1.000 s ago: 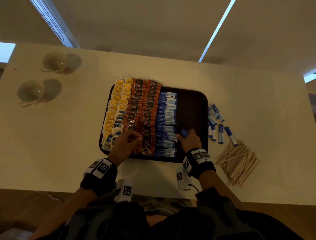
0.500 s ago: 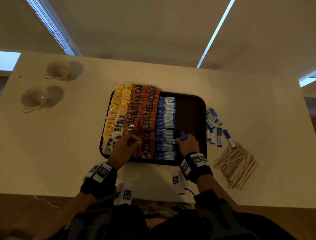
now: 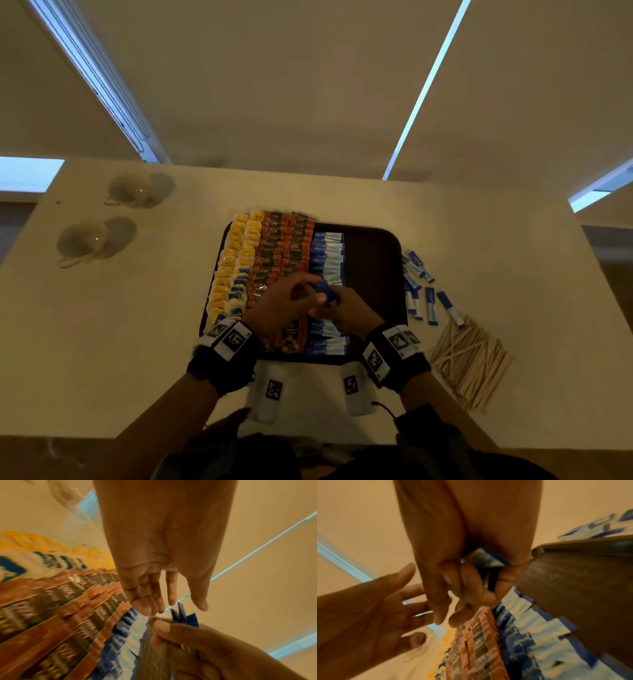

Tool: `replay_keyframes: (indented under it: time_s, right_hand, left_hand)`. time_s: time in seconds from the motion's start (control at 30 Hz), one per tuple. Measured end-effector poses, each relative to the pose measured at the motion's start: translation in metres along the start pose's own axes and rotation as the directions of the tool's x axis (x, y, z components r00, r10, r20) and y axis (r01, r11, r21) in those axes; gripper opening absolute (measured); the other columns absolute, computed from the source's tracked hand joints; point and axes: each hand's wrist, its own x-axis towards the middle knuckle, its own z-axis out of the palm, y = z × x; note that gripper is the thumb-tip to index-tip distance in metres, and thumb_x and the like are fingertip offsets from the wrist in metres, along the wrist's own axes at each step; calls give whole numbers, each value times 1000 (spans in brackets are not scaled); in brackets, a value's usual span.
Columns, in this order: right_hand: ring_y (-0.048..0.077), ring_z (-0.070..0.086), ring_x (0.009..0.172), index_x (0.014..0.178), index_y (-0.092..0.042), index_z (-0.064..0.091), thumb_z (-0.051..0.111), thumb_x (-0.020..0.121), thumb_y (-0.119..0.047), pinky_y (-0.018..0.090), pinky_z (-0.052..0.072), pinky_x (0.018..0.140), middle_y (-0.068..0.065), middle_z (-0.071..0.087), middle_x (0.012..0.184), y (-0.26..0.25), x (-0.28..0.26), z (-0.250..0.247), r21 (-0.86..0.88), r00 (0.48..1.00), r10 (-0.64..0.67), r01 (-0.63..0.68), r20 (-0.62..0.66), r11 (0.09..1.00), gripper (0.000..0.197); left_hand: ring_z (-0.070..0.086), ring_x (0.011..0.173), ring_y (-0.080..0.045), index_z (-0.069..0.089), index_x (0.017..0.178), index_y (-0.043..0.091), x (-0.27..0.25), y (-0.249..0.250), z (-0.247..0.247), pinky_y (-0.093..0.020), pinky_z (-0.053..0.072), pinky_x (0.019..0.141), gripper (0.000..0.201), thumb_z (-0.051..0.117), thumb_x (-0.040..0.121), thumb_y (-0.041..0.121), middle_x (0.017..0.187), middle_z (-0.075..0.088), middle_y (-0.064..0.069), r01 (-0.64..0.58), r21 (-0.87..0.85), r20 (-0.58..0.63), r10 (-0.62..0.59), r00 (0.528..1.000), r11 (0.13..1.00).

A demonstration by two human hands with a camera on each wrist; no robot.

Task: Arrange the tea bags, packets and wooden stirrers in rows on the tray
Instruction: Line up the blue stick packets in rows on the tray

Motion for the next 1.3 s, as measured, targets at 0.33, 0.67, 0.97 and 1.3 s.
replay_keyframes:
  time_s: [0.33, 0.67, 0.97, 1.3]
  right_hand:
    - [12, 60, 70, 114, -10, 50, 75, 78, -9, 35, 53, 64, 5, 61, 90, -51, -37, -30, 109, 974, -225, 221, 18, 969, 44]
    - [12, 56, 55, 90, -3, 65, 58, 91, -17, 20, 47, 54, 12, 62, 74, -78, -76, -47, 435, 829, -351, 535, -435, 725, 16]
    - [20, 68, 69, 98, -11, 60, 57, 92, -16, 25, 53, 60, 21, 66, 94, -103, -111, -56, 342, 708, -475, 685, -523, 644, 9]
    - [14, 69, 81, 91, -20, 73, 68, 81, -12, 21, 53, 66, -3, 73, 87, -87, -115, -55, 98, 592, -619, 759, -516, 644, 14]
  left_hand:
    - [63, 77, -9, 66, 86, 10, 5, 57, -2, -18, 49, 70, 6, 69, 82, 12, 85, 66, -2, -259, -34, -137, 253, 958, 965]
    - [65, 62, -13, 64, 90, -2, -9, 118, -18, -19, 52, 57, 8, 62, 86, 5, 72, 68, -9, -386, -302, -423, 241, 874, 872]
    - [58, 51, -14, 63, 87, -4, -23, 147, -11, -21, 48, 53, 13, 66, 83, 8, 60, 63, -5, -465, -330, -487, 274, 830, 822]
    - [48, 41, -14, 66, 81, -6, -25, 151, 2, -20, 41, 43, 17, 68, 81, 11, 52, 57, -7, -423, -335, -558, 184, 809, 842]
